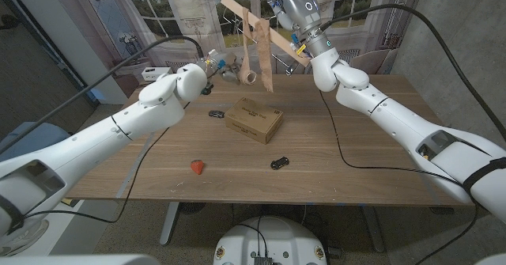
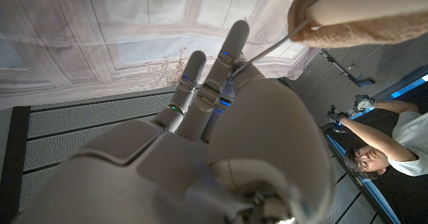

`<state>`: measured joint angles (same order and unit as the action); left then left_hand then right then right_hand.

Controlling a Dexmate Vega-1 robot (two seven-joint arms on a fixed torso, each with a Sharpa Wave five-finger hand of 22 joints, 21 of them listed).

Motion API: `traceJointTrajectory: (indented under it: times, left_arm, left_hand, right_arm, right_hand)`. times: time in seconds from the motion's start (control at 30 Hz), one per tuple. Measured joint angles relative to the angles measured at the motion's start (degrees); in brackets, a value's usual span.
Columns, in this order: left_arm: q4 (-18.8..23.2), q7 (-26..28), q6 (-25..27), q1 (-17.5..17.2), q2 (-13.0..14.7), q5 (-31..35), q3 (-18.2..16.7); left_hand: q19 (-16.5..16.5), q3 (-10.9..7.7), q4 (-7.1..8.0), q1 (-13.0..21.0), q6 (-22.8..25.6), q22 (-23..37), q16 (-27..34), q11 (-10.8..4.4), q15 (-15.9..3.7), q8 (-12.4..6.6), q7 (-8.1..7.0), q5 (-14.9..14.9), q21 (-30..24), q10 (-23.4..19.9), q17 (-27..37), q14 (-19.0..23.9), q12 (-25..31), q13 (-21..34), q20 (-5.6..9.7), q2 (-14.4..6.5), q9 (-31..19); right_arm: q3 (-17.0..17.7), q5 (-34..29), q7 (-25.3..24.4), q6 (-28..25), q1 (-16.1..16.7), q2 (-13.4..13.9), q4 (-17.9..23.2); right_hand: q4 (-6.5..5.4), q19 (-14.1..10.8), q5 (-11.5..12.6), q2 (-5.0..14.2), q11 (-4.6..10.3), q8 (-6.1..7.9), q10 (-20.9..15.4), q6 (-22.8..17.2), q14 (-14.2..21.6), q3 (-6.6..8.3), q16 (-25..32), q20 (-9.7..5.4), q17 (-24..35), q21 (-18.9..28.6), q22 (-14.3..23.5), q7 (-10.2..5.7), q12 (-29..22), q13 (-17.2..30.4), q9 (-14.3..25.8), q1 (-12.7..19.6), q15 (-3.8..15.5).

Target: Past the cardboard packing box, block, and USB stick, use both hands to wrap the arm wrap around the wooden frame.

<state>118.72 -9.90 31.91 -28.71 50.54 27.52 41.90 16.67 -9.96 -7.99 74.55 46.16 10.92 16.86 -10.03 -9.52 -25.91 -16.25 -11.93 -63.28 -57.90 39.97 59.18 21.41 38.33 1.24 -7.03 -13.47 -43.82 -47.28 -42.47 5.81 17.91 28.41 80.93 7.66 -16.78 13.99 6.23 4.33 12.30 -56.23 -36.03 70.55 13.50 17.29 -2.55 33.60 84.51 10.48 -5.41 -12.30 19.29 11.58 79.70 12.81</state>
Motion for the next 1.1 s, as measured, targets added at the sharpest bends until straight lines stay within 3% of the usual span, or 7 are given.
traceJointTrajectory:
  times: [0.17, 0.23, 0.6, 0.63, 0.83, 1.1]
  left_arm:
    - [1.7, 0.6, 0.3, -0.7, 0.3, 3.9, -0.7]
    - [5.5, 1.0, 1.2, -2.6, 1.1, 6.4, -1.9]
    - [11.2, 3.5, 4.0, -7.3, 1.4, 19.0, -4.5]
    - [12.8, 3.7, 4.0, -9.2, 1.3, 19.5, -6.5]
    - [14.8, 5.8, 1.3, -12.8, 0.6, 17.5, -11.8]
    - [15.8, 12.0, -5.1, -17.8, -1.2, 8.0, -20.3]
  left_hand:
    - [0.0, -0.40, -0.06, 0.0, 0.0, 0.0, 0.0, 0.00, 0.00, 0.10, 0.00, 0.0, -0.1, 0.0, 0.3, 0.0, -0.1, 0.4, 0.00, 0.0, 0.0]
    - [-0.1, -0.41, -0.06, -0.2, 0.0, 0.0, 0.0, 0.00, 0.00, 0.25, -0.02, 0.1, -0.1, 0.0, 0.3, 0.0, -0.1, 0.4, 0.05, 0.2, 0.0]
    - [-0.4, -0.42, -0.05, -0.1, 0.3, 0.0, -0.4, -0.42, -0.31, 0.54, -0.31, 0.3, -0.6, -0.4, 0.5, 0.3, -0.4, 0.5, 0.42, 0.1, 0.3]
    - [-0.4, -0.42, -0.04, -0.1, 0.3, 0.0, -0.4, -0.42, -0.31, 0.55, -0.31, 0.3, -0.6, -0.4, 0.5, 0.3, -0.4, 0.6, 0.42, 0.1, 0.3]
    - [-0.4, -0.47, 0.00, -0.1, 0.3, 0.0, -0.8, -0.52, -0.30, 0.80, -0.31, 0.3, -0.6, -0.5, 0.5, 0.3, -0.4, 0.8, 0.41, 0.1, 0.0]
    - [-0.4, -0.47, 0.00, -0.1, 0.3, 0.0, -0.8, -0.64, -0.30, 0.97, -0.31, 0.3, -1.0, -0.6, 0.8, 0.3, -0.7, 1.3, 0.41, 0.1, -0.1]
  right_arm:
    - [-0.6, 0.0, 0.0, -0.5, -0.3, -0.2, -0.9]
    - [-0.8, 0.1, 0.0, -1.5, -0.5, -0.3, -1.3]
    - [-1.4, 1.9, 0.8, -3.5, -0.8, -0.7, -2.3]
    - [-1.5, 2.2, 1.6, -4.1, -0.8, -0.7, -2.4]
    - [-1.6, 3.3, 2.5, -4.7, -0.8, -0.7, -2.7]
    - [-1.8, 3.9, 3.0, -5.1, -0.1, -0.2, -1.9]
  right_hand:
    - [0.00, 0.0, 0.0, 0.00, 0.00, 0.00, 0.0, -0.2, 0.4, 0.00, 0.0, 0.00, 0.0, 0.0, -0.1, 0.20, 0.0, 0.0, 0.0, 0.0, 0.00]
    - [0.00, 0.0, 0.0, 0.00, 0.00, 0.00, 0.0, -0.2, 0.4, 0.00, 0.0, 0.00, 0.0, 0.0, -0.1, 0.20, 0.0, 0.0, 0.0, 0.0, 0.00]
    - [0.00, 0.0, 0.0, 0.00, 0.00, 0.00, 0.0, -0.6, 0.4, 0.00, 0.0, 0.00, 0.0, 0.0, -0.1, 0.19, 0.1, 0.3, 0.0, 0.0, -0.01]
    - [0.00, 0.0, 0.0, 0.01, 0.00, 0.00, 0.0, -0.6, 0.4, 0.00, 0.0, 0.00, 0.0, 0.0, -0.1, 0.19, 0.2, 0.3, 0.0, 0.0, -0.01]
    - [-0.08, 0.0, 0.0, 0.30, 0.00, 0.00, 0.0, -0.8, 0.5, -0.08, 0.0, 0.00, 0.0, 0.0, -0.1, -0.02, 0.1, 0.3, 0.0, 0.3, -0.10]
    - [-0.01, 0.0, 0.0, 0.30, 0.00, 0.00, 0.0, -1.1, 0.5, -0.16, 0.0, 0.00, 0.0, 0.0, -0.1, 0.30, 0.0, 0.3, 0.0, 0.3, -0.11]
